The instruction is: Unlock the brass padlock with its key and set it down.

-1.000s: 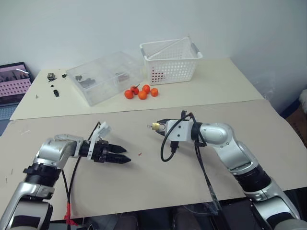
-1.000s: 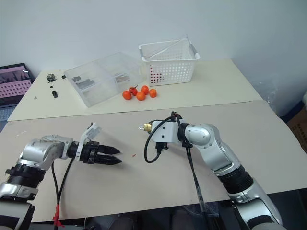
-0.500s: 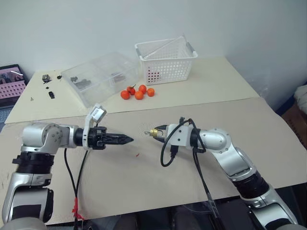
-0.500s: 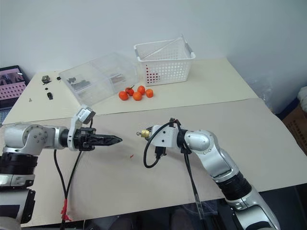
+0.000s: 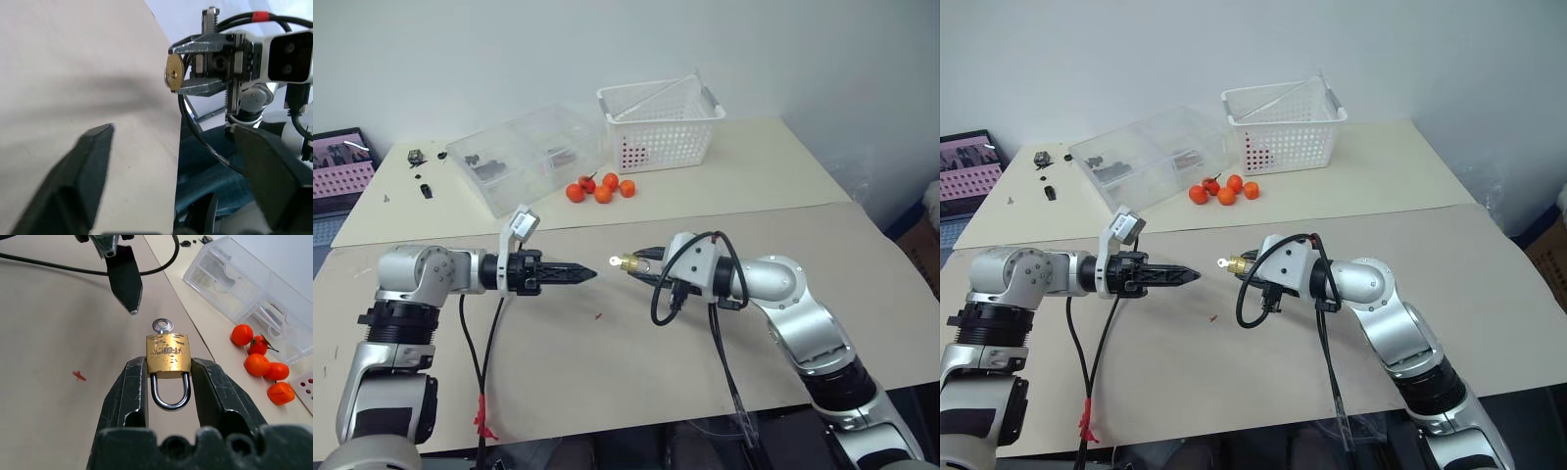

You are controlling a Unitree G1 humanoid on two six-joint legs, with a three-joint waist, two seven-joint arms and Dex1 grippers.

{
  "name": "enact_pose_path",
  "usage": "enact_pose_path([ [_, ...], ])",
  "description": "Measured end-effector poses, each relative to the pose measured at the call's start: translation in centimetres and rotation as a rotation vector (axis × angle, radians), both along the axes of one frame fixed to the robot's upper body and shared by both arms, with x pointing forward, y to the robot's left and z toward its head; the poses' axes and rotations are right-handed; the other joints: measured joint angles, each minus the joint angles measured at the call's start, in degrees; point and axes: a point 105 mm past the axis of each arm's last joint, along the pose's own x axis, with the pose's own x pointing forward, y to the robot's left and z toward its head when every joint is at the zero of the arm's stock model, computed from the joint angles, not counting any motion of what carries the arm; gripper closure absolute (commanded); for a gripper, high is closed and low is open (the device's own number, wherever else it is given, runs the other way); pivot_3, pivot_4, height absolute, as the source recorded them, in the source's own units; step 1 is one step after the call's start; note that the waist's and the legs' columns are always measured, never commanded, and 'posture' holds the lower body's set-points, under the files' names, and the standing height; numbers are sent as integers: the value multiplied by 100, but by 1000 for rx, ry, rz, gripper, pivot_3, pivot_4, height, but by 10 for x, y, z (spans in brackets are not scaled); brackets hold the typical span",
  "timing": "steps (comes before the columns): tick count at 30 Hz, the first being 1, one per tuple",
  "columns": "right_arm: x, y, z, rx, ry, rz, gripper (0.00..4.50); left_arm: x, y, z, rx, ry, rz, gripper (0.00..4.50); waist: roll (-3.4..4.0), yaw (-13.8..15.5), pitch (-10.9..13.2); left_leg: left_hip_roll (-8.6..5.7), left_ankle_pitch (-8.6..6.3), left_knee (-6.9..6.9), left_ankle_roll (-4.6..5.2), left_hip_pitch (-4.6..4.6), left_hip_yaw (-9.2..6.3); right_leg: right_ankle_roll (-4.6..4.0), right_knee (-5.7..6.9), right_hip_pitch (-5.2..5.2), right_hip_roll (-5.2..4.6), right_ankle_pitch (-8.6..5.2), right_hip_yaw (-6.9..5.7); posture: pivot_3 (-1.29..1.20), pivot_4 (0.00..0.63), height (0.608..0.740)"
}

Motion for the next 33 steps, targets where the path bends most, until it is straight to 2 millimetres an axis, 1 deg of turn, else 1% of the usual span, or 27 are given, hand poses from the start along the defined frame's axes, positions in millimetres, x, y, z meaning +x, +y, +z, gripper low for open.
enact_pose_path([
  [4, 0, -1, -2, 2, 11, -8, 3588, 0, -4, 0, -10, -6, -9, 1789, 0, -10, 0, 0, 0, 0, 0, 0, 0, 0, 1, 0, 0, 0, 0, 0, 150, 740],
  [12, -1, 0, 1, 7, 5, -14, 3588, 0, -11, -2, -23, 1, -27, 1789, 0, -3, 0, -1, 0, 0, 0, -1, 0, 0, 0, 0, -1, 0, 0, 0, 150, 740],
  [15, -3, 1, 5, 8, -6, -9, 3588, 0, -14, -3, -27, 6, -34, 1789, 0, -2, 0, -1, 0, 0, 0, -1, -1, 0, 0, 0, -1, 0, 0, 0, 150, 740],
  [20, -4, -2, 12, 10, -23, -15, 3588, 1, -15, -3, -27, -10, -39, 1789, 0, 5, 0, -1, 0, 0, 0, -1, 0, 0, -1, 1, -1, 0, 0, 0, 150, 740],
  [29, -7, -2, 9, 23, 5, -26, 3588, 3, -13, -4, -35, 3, -32, 1789, 0, 8, 0, -1, 0, 0, 0, -1, 0, 0, 0, 0, 0, 0, -1, 0, 150, 740],
  [33, -7, 0, 9, 34, 8, -25, 3588, 9, -15, 2, -39, -9, -25, 1789, 0, 32, 0, -2, 0, 1, 0, -1, 4, 0, 0, 1, -1, 0, -3, 0, 150, 740],
])
